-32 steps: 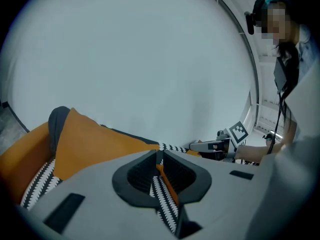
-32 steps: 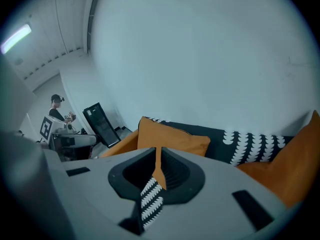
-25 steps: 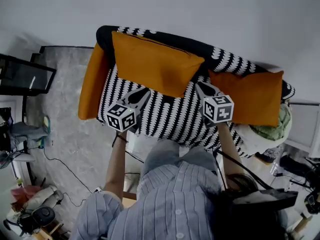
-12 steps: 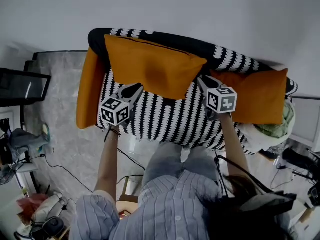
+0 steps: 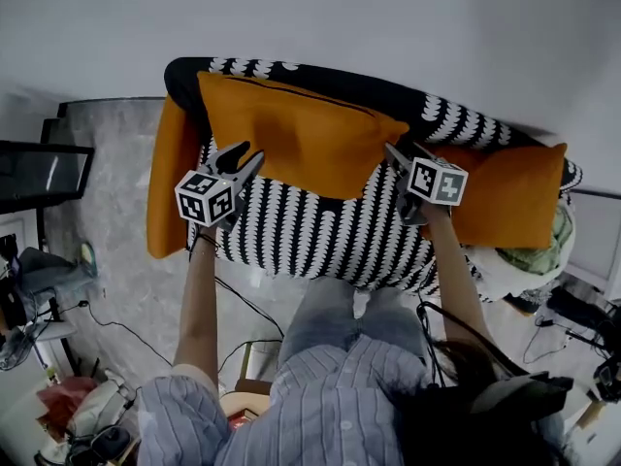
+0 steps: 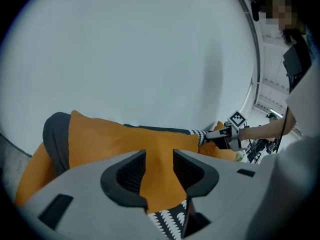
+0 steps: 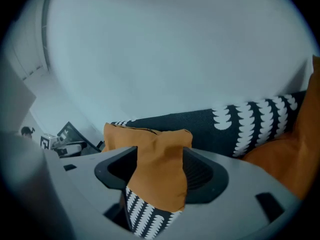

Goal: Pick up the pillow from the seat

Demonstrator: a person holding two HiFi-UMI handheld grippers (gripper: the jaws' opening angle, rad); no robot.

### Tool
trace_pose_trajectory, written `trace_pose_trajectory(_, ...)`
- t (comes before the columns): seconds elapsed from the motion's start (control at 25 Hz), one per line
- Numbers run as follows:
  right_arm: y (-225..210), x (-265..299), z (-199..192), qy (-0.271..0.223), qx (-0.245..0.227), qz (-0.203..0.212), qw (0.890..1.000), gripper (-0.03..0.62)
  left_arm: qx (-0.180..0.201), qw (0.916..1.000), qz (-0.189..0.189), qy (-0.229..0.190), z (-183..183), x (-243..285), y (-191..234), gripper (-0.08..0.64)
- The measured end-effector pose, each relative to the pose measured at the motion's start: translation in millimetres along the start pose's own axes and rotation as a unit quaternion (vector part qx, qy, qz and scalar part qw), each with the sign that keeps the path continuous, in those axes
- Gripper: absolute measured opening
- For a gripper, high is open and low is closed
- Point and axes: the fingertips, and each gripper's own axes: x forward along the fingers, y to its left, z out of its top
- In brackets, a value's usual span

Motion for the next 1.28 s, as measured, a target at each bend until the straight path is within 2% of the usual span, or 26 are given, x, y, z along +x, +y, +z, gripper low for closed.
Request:
trace_pose_trajectory(0.16,-13.2,16.7,4.1,-0.006,0.057,-0.016,0.998,0.285,-0.015,0.9997,0.020,-0.006,7.2,4.0,26.8,0.198)
trace_pose_trajectory(0.36,-33.9,30.9,12.6,-0.014,0.070,-0.052,0.996,0.296,-0.053,0.9971,0.051,-0.020,13.2,7.1,62.8,0.267)
trace_pose_trajectory(0.56,-32.4,48.7,15.4,-0.009,0.090,-0.050,0.995,0.296,-0.086,0.9919,0.087,-0.036,27.4,3.3,113.5,0.316)
trace_pose_trajectory(0.72,-34.3,52.5,11.5,-0.006,0.098,-0.051,0.994,0.296,-0.096,0.9869,0.120,-0.048,42.7,4.3,149.4,0.339)
trace_pose_trajectory(0.88,-36.5,57.3,10.2,-0.008,0.102,-0.052,0.993,0.295,-0.097,0.9842,0.143,-0.040,54.2,11.4,179.7,0.358)
trace_pose_trajectory(1.0,-38.6,58.1,10.0,-0.004,0.092,-0.052,0.994,0.293,-0.106,0.9846,0.136,-0.030,60.3,25.2,192.6,0.373)
trace_pose_trajectory(1.16,-38.4,59.3,10.3,-0.001,0.081,-0.045,0.996,0.278,-0.096,0.9865,0.133,0.004,67.8,46.7,207.2,0.382)
trace_pose_trajectory(1.28,-39.6,59.9,8.7,-0.001,0.081,-0.038,0.996,0.267,-0.089,0.9850,0.146,0.023,71.6,58.8,218.0,0.387)
